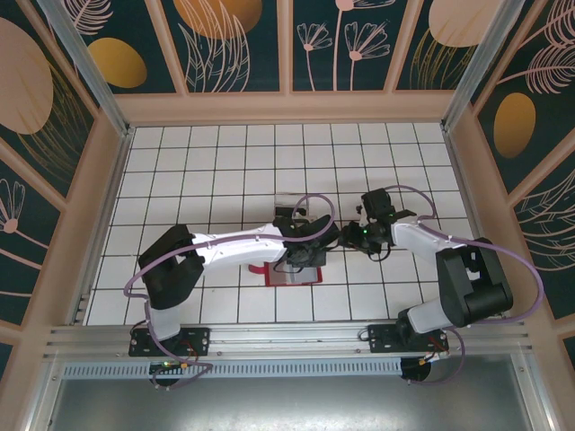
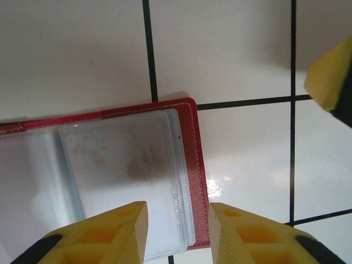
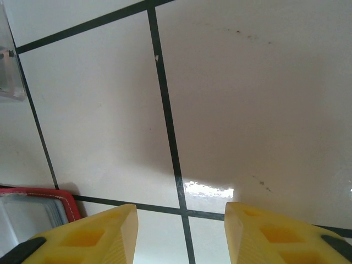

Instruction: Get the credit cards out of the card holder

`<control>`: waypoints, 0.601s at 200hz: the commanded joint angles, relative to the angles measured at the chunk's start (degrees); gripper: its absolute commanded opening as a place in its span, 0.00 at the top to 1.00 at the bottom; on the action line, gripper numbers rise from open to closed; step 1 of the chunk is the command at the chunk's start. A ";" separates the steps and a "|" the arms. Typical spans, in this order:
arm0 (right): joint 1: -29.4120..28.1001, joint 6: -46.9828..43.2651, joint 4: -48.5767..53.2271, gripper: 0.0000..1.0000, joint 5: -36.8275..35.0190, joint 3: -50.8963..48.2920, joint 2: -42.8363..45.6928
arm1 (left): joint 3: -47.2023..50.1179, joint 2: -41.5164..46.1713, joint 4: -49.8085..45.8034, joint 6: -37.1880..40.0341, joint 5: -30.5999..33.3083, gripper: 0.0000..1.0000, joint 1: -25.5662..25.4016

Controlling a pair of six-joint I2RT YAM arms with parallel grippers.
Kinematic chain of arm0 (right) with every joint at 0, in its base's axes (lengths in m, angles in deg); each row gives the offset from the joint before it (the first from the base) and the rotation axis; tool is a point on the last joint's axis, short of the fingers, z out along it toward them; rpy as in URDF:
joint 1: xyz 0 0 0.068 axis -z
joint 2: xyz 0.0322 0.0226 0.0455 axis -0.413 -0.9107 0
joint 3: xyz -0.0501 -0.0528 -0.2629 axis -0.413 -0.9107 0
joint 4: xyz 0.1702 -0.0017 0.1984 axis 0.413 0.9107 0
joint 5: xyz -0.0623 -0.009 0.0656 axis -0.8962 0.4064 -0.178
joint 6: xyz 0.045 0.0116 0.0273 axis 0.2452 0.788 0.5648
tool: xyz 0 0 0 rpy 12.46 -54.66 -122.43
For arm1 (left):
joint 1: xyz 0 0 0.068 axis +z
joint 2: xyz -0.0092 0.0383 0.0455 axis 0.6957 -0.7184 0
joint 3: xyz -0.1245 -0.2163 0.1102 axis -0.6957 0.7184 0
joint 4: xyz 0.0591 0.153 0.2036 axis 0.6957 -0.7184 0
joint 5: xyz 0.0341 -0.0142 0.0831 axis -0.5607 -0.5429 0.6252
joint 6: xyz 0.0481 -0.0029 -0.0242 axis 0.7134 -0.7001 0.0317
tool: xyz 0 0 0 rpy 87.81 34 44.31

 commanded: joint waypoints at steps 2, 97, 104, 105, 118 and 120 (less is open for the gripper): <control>0.97 -2.47 -1.76 0.54 2.88 -0.66 0.89 | 0.82 -1.90 -2.28 -4.57 0.71 0.65 -0.49; 1.25 -2.77 -3.43 0.54 5.51 -1.45 1.03 | 0.30 -6.73 -3.47 -5.62 0.25 0.62 -0.56; 1.28 -2.74 -3.51 0.54 5.57 -1.51 0.98 | 0.26 -6.88 -3.54 -5.59 0.24 0.63 -0.49; 1.30 -2.76 -3.52 0.54 5.56 -1.52 0.96 | 0.26 -6.93 -3.53 -5.54 0.20 0.63 -0.53; 1.29 -2.83 -3.52 0.54 5.69 -1.54 0.88 | 0.25 -7.31 -3.79 -5.36 0.21 0.64 -0.51; 1.29 -2.84 -3.52 0.54 5.72 -1.54 0.88 | 0.19 -7.37 -3.85 -5.34 0.26 0.65 -0.49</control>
